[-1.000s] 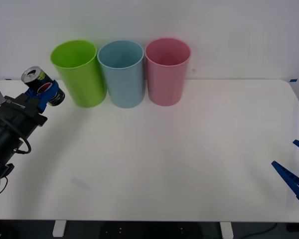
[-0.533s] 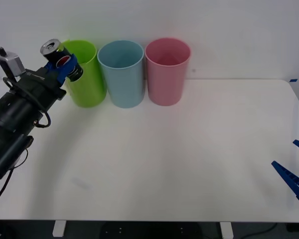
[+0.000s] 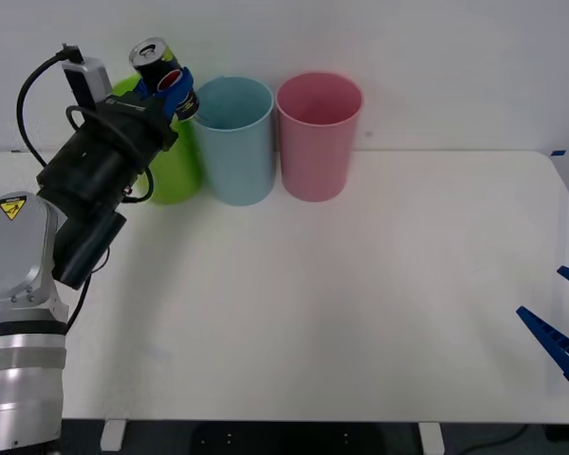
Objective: Grasp the object on the table and drop it into the matching bin: aluminum can to the light blue bin, PET bottle to the pink bin.
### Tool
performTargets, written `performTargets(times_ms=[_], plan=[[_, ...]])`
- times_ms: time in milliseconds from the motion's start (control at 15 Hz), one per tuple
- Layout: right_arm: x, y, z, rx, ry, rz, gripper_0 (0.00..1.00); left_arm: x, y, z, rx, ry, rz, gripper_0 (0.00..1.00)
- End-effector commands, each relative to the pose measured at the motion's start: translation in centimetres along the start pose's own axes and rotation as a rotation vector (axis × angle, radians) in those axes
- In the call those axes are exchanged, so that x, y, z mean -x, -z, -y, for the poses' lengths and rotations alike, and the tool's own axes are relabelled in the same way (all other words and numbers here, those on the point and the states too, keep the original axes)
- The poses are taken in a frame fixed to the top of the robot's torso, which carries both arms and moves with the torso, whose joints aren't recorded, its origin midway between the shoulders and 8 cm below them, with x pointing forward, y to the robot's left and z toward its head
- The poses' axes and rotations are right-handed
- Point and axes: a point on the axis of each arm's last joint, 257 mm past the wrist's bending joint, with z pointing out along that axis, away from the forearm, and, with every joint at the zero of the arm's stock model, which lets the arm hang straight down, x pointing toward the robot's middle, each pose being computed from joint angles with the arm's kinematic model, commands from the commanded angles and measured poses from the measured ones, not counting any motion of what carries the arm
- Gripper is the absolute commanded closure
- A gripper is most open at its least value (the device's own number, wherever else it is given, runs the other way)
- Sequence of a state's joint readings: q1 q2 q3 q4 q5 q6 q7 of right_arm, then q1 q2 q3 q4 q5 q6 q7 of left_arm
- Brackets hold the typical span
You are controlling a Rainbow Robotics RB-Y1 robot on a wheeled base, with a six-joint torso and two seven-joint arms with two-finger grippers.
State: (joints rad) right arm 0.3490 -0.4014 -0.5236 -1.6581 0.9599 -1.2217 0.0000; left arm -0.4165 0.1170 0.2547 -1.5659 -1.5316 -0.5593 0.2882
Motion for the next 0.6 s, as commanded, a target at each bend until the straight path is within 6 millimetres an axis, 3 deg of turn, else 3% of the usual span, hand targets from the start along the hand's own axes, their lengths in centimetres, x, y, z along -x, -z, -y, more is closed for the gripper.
performTargets(times_ms=[67, 600], plan=[[0.0, 0.0, 0.0, 0.000, 0.000, 0.000, 0.00, -0.8, -2.6, -0.1, 0.006, -0.012, -0.026, 1.00], [0.0, 0.0, 0.0, 0.000, 0.000, 0.000, 0.00, -3.3, -9.4, -1.2, 0.068, -0.051, -0.115, 1.00]])
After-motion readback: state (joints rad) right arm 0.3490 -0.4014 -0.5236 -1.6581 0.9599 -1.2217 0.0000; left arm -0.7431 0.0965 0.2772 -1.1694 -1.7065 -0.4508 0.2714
